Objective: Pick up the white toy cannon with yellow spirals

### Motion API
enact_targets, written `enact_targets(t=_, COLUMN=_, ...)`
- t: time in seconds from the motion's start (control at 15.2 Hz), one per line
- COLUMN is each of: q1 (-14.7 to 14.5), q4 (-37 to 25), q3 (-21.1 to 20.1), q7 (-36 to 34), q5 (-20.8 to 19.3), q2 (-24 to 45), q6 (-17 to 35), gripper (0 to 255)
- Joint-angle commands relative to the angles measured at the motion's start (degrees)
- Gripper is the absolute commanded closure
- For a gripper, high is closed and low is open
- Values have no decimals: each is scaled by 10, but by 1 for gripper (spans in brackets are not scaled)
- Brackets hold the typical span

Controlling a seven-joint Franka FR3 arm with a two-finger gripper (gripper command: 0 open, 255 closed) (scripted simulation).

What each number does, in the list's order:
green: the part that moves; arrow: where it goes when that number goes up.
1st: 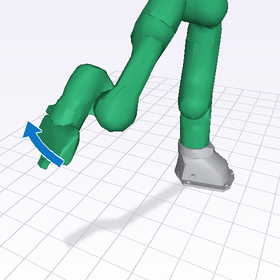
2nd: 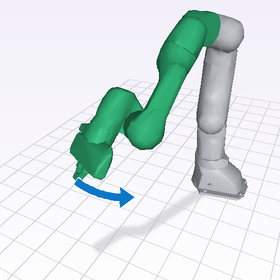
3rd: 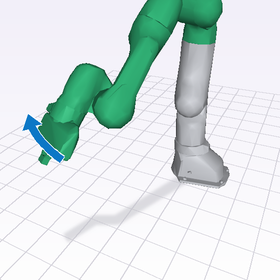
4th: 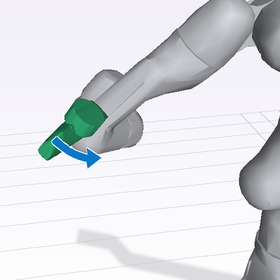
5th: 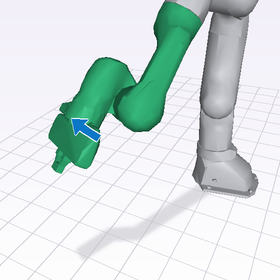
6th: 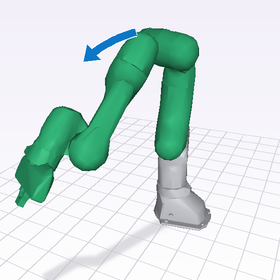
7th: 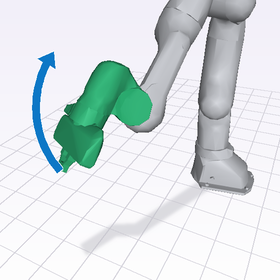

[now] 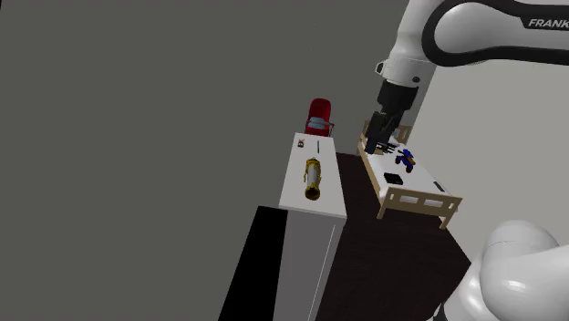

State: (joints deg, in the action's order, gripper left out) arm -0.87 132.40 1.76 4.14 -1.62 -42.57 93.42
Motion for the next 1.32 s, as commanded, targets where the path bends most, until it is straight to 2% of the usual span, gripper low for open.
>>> enact_targets(t=0.0, q1=0, q4=0, q3=0, q7=0, q5=0, q2=0, q6=0, gripper=0)
enact_targets(t=0.59, q1=51, q4=39, q3=-30, q7=-162, q5=10, q2=123, q6=200, gripper=0)
enact_targets(t=1.25, q1=109, q4=6, q3=-47, q7=-347, q5=-12, q2=304, q6=386, gripper=0)
